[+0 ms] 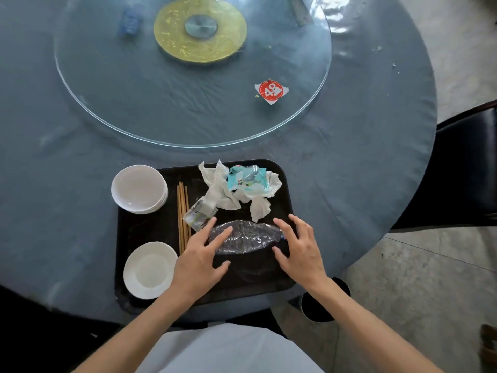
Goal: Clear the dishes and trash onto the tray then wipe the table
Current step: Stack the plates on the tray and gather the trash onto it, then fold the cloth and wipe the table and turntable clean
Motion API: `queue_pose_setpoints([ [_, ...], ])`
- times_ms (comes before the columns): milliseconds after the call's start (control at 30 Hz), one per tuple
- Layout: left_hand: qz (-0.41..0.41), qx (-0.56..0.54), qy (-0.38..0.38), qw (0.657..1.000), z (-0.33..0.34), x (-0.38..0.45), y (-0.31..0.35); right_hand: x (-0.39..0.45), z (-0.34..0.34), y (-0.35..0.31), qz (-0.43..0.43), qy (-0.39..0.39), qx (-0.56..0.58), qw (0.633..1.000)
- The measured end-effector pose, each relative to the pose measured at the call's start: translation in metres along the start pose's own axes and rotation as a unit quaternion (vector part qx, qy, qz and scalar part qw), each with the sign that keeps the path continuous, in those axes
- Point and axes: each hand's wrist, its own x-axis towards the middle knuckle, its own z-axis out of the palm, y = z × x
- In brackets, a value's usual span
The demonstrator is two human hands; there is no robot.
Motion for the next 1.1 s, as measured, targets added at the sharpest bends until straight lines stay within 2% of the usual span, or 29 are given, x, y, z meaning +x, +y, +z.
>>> queue_pose_setpoints([
  [100, 0.042, 0.056, -0.019, 0.997, -0.009, -0.005, 0.003, -0.017, -0.009, -0.008, 0.011, 0.020, -0.023, 0.999],
  [233, 0.140, 0.101, 0.006, 0.985, -0.020, -0.005, 0.009, -0.044, -0.019, -0.023, 0.033, 0.097, -0.065, 0.993],
  [400, 0.250, 0.127, 0.022, 0.960, -0.037, -0.009, 0.015, -0.096, -0.024, -0.053, 0.136, 0.186, -0.073, 0.970],
  [600, 0.340, 0.125, 0.004, 0.932, -0.051, -0.029, 0.044, -0.171, -0.028, -0.078, 0.227, 0.247, -0.037, 0.941],
  [867, 0.469, 0.109, -0.079, 0.873, -0.019, -0.089, 0.126, -0.302, -0.031, -0.087, 0.344, 0.316, 0.043, 0.883],
  [1100, 0.559, 0.104, -0.164, 0.806, 0.046, -0.192, 0.218, -0.457, -0.026, -0.075, 0.439, 0.389, 0.065, 0.807],
])
